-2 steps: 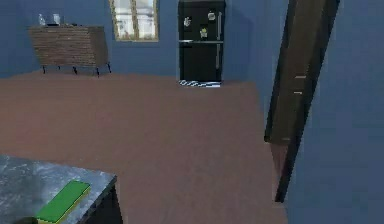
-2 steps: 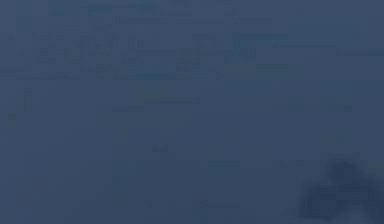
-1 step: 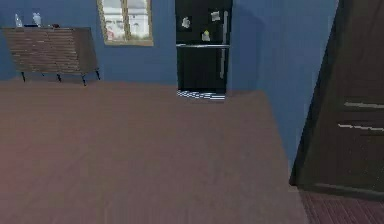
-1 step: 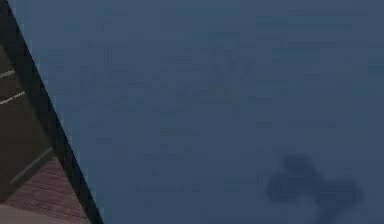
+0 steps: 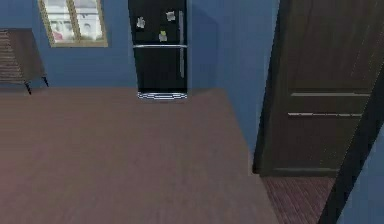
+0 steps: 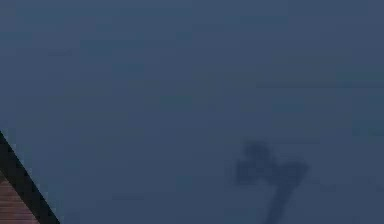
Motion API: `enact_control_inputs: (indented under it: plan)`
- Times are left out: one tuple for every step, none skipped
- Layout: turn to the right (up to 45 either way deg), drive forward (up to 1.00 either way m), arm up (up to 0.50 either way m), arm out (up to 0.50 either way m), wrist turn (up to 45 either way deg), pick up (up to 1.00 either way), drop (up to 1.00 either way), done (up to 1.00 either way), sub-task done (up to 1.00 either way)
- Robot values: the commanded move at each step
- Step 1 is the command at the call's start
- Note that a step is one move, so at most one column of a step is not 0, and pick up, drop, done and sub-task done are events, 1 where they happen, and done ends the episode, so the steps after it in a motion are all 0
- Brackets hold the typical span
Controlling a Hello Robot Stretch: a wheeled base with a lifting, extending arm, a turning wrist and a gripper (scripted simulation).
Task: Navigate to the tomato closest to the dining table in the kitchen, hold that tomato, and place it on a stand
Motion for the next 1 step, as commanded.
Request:
enact_control_inputs:
  plan:
    - [3.0, 0.0, 0.0, 0.0, 0.0, 0.0, 0.0, 0.0, 0.0]
